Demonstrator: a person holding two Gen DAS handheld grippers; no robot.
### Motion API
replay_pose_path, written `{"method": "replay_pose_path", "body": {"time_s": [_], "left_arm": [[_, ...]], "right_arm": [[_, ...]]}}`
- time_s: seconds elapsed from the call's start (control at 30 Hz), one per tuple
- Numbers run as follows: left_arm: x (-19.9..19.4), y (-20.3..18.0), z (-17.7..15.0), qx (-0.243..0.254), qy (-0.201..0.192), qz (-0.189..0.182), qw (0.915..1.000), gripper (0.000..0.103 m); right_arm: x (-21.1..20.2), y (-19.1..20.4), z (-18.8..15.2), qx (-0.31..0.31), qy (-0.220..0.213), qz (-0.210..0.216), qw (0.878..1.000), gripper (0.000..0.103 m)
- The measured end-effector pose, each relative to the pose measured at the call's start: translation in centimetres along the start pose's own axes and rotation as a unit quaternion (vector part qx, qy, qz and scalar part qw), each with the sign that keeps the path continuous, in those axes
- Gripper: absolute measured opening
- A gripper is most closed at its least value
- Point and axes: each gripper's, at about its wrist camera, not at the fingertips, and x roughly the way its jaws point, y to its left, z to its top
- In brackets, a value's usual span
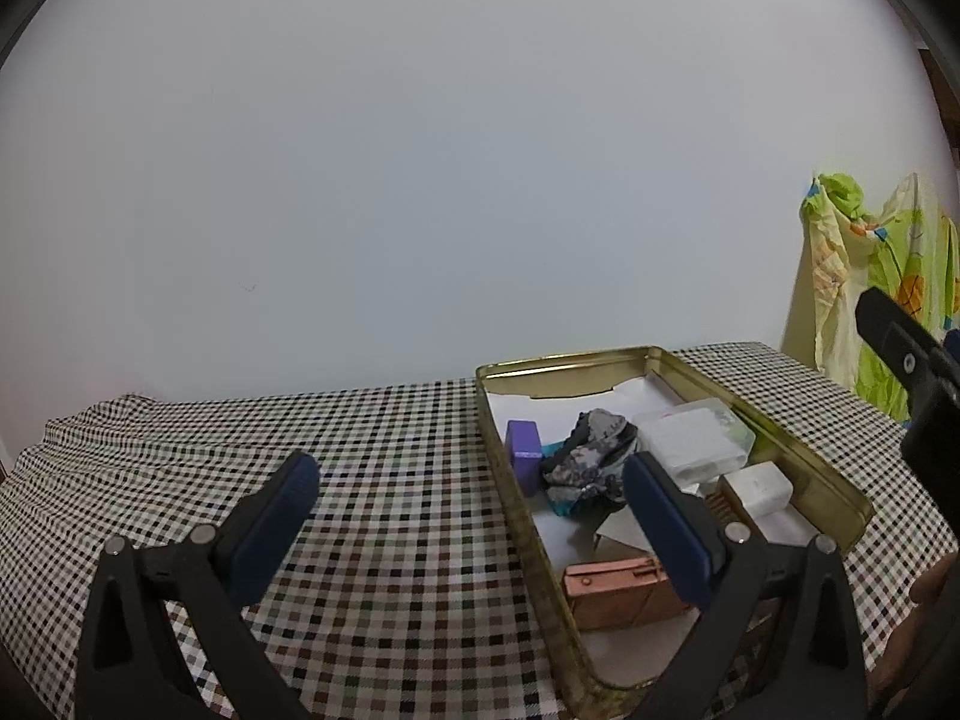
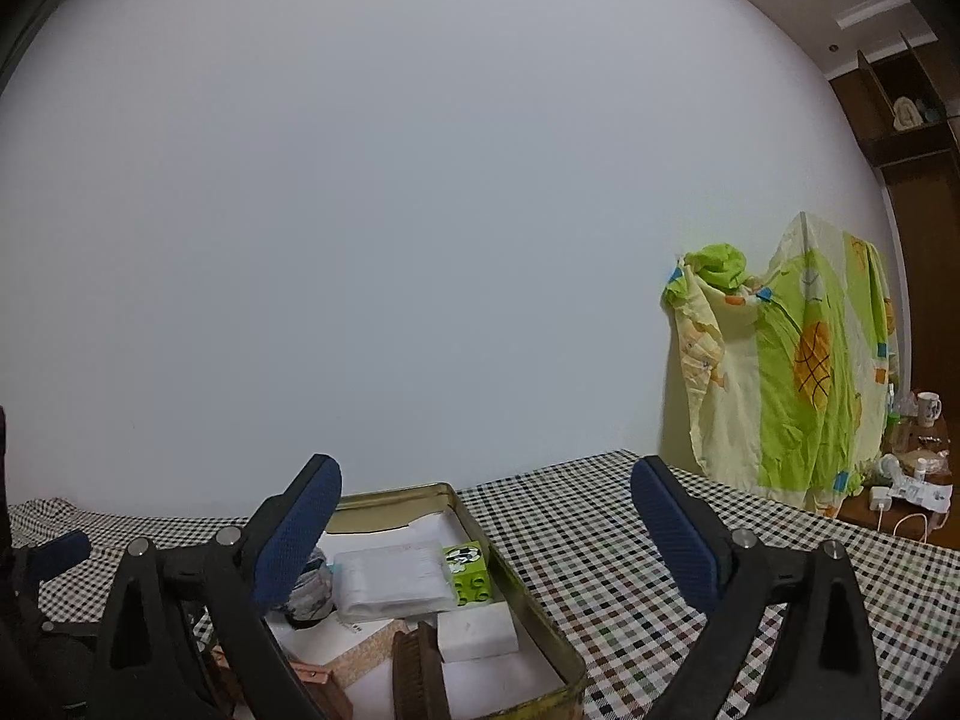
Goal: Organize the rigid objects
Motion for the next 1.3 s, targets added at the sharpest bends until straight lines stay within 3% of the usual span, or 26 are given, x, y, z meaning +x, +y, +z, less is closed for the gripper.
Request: {"method": "replay_pose_path", "body": {"time_s": [0.6, 1.3], "left_arm": [[-0.6, -0.2, -0.1, -0.003, -0.004, -0.004, 1.0000, 0.103], [-0.6, -0.4, -0.2, -0.007, -0.001, -0.007, 1.0000, 0.103]], "right_arm": [[-2.3, 1.0, 0.1, -0.023, -0.034, 0.001, 0.999, 0.100], [-2.4, 1.0, 0.3, -0.023, -0.024, 0.003, 0.999, 0.101]]}}
